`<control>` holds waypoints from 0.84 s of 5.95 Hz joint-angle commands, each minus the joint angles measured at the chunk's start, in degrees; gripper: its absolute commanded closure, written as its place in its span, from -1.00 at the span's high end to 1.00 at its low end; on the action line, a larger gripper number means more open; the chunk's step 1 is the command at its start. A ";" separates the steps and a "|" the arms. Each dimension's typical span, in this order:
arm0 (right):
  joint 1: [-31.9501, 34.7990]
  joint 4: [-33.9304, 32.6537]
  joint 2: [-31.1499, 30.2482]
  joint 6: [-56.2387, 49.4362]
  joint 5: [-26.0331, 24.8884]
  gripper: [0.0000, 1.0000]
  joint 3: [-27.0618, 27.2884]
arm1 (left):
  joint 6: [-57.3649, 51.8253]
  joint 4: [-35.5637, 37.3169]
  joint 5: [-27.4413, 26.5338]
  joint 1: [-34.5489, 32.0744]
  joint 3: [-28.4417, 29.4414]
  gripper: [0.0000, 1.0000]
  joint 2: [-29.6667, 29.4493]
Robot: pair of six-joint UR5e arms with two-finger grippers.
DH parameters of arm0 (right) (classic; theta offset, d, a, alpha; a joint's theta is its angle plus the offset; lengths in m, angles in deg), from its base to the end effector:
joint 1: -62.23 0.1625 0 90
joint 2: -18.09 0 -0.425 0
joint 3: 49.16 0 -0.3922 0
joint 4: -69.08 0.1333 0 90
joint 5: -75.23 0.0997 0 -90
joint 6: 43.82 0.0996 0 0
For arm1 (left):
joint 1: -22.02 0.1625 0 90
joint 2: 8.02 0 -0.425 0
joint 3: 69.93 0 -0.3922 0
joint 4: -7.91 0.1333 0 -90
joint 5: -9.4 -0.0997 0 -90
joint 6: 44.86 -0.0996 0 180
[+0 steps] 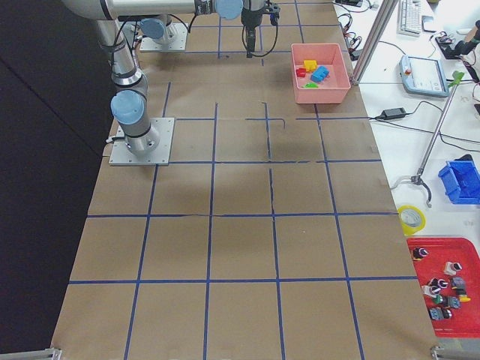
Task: Put all blocks into box
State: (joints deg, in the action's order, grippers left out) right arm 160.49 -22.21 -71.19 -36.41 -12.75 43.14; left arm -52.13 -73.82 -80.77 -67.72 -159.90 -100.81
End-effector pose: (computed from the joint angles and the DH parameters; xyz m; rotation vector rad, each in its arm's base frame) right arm 0.2063 -0.4689 0.4643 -0.0222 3.1102 0.0540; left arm -0.1306 -0.5218 0.4785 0.1911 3.1229 -0.1499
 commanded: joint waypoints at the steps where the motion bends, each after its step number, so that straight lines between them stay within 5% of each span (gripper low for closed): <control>1: 0.00 -0.03 0.16 0.15 0.01 0.99 0.08 | -0.03 0.70 -0.80 0.00 -0.03 0.99 -0.02; 5: 0.09 0.06 0.08 0.06 0.01 0.99 -0.19 | 0.41 0.70 -0.27 -0.08 0.23 0.99 -0.11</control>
State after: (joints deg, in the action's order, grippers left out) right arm 160.57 -22.17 -70.99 -36.32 -12.80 43.11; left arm -51.93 -73.12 -81.07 -67.74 -159.68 -100.87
